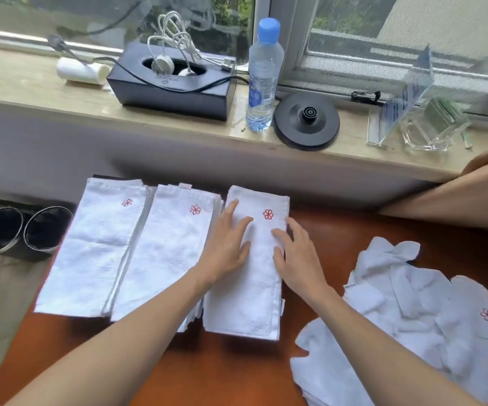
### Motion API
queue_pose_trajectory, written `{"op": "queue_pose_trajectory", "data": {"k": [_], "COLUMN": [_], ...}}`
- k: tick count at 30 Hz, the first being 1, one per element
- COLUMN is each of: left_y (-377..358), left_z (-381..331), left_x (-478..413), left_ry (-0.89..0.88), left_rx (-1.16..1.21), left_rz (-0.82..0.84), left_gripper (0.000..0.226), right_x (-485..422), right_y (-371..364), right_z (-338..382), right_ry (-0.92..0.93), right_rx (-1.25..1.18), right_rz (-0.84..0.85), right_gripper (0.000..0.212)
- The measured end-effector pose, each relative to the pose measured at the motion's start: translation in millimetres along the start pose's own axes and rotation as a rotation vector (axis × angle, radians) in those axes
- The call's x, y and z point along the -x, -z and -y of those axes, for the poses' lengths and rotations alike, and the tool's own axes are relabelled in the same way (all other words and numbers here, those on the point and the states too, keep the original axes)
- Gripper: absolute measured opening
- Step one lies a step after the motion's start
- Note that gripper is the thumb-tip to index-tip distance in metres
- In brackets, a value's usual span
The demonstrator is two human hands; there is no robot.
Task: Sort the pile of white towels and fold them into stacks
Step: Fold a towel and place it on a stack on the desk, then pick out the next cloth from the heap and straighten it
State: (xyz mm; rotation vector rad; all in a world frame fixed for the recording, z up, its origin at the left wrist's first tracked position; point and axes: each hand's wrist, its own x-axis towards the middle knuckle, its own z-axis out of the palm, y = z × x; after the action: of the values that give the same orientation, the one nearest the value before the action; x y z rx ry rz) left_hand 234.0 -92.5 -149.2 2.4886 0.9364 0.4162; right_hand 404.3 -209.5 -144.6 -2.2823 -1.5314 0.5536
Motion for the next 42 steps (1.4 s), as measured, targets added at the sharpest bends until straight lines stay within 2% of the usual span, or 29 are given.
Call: {"op": "queue_pose_trajectory", "data": {"k": [3,7,11,17,26,31,38,42], "left_y": [-6,-19,-23,-28,-72,-100,-140,-152], "left_z": [-5,-20,-46,-96,-215,-299,-396,-437], "left_x": [23,78,125,174,182,177,185,169], "left_ry": [-0.014,-0.081,-0.055,0.009,-0.107,-0.074,-0.061,-0.110], "left_rx": [-0.091,-0.116,-0.138,-0.130,-0.123,-0.085,-0.178,-0.230], "left_rz": [0.034,0.058,0.200,0.204,0.203,0.175,0.181,0.214], "left_gripper": [0.045,0.045,0.054,0.063,0.055,0.056,0.056,0.057], "right_x": [37,101,141,191,276,303,359,379], "right_y": [-6,-15,-13,18,76,120,166,195], "right_z": [-3,0,6,-20,-122,-187,-265,-307], "right_ry": [-0.073,-0.060,-0.045,-0.055,-0.168,-0.136,-0.081,-0.129], "right_rx": [-0.104,-0.134,-0.134,-0.078,-0.105,-0.126,-0.094,-0.068], "right_rz": [0.035,0.123,0.200,0.177,0.127,0.114,0.096,0.099], "right_gripper": [0.044,0.046,0.047,0.045,0.044,0.045,0.050,0.051]}}
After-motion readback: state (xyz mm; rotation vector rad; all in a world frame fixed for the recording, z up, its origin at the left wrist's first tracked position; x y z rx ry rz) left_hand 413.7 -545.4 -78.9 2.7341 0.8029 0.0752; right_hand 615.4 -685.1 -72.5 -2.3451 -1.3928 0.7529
